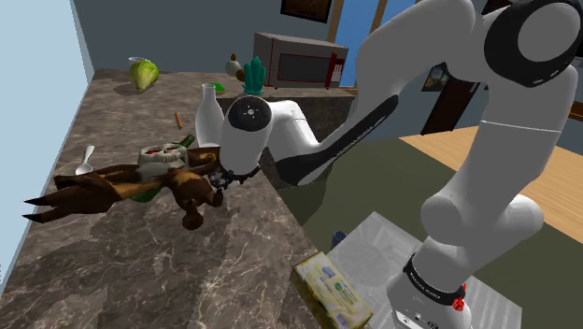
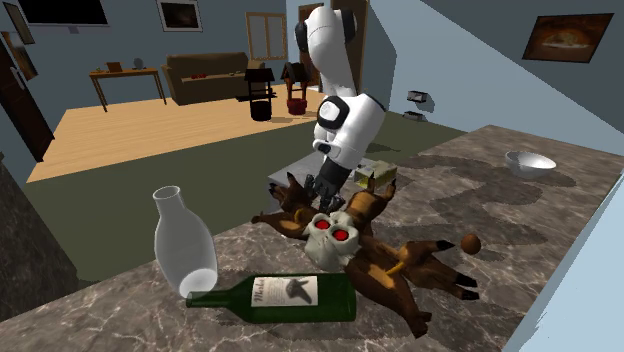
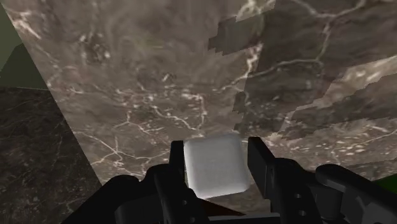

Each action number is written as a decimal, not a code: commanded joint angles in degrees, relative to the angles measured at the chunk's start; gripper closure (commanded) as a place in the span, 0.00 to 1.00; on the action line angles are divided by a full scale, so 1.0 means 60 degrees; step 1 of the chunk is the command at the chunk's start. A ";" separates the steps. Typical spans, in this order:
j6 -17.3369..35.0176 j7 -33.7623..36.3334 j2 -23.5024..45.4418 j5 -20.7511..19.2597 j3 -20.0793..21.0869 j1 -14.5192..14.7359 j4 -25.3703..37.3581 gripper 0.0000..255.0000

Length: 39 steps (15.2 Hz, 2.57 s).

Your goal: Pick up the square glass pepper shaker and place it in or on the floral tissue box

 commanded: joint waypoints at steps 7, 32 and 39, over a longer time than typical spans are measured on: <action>0.0413 -0.1649 -0.1549 0.2164 0.1282 -0.1443 0.0009 1.00; 0.0321 -0.6315 -0.8307 1.0044 -0.2861 0.3917 -0.2744 1.00; -0.0884 -0.6003 -1.0472 1.1248 -0.3390 0.6401 -0.4199 1.00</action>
